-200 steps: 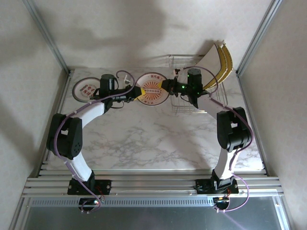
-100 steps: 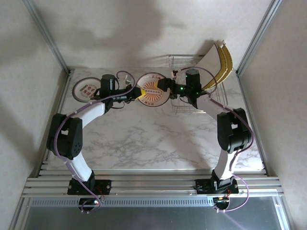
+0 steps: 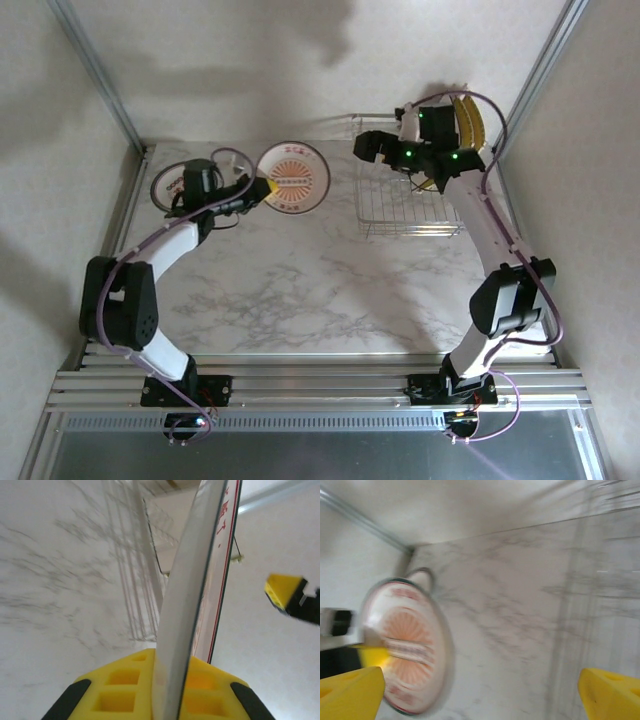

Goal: Unload the plates from the dish rack

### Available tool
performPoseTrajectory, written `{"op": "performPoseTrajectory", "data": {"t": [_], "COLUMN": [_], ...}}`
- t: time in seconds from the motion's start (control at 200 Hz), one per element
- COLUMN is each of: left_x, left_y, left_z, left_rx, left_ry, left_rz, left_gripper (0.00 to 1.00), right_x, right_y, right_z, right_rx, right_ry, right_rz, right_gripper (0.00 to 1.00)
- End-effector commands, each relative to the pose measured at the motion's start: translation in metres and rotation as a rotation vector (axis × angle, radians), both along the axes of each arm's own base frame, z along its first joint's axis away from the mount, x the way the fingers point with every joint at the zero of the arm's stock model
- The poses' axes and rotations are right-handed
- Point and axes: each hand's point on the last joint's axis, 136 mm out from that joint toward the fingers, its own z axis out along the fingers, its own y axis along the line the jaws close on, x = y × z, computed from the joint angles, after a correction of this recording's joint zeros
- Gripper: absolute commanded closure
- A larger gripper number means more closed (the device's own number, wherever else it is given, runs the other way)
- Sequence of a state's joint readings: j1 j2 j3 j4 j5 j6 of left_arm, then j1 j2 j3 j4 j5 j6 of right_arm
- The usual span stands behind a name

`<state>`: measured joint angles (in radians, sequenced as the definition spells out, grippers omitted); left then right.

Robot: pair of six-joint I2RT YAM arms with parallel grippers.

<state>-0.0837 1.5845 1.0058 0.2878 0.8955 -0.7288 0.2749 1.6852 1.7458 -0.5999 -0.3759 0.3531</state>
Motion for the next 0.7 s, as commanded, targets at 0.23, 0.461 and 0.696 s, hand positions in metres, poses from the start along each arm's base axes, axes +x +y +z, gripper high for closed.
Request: {"op": "performPoseTrajectory", "data": {"t": [0.23, 0.461, 0.696], "left_x": [0.0, -0.009, -0.011], "left_y": [0.154, 0.207, 0.25], "left_z": [0.033, 0.011, -0.019], "left_rx": [-0.033, -0.09, -0.118], "left_ry": [-0.122, -0.088, -0.049], "left_rz": [0.541, 0.711, 0.849], "left_gripper": [1.0, 1.0, 1.0], "right_x": [-0.054, -0.065, -0.068], "right_y": [-0.13, -0.152, -0.157], "right_z": [-0.051, -0.062, -0.066], "right_rx": [-0.595, -0.725, -0.73], "right_ry": [0.202, 0.257, 0.263], "right_rz": [-0.232, -0.234, -0.221], "right_gripper": [0.01, 0.01, 0.01]}}
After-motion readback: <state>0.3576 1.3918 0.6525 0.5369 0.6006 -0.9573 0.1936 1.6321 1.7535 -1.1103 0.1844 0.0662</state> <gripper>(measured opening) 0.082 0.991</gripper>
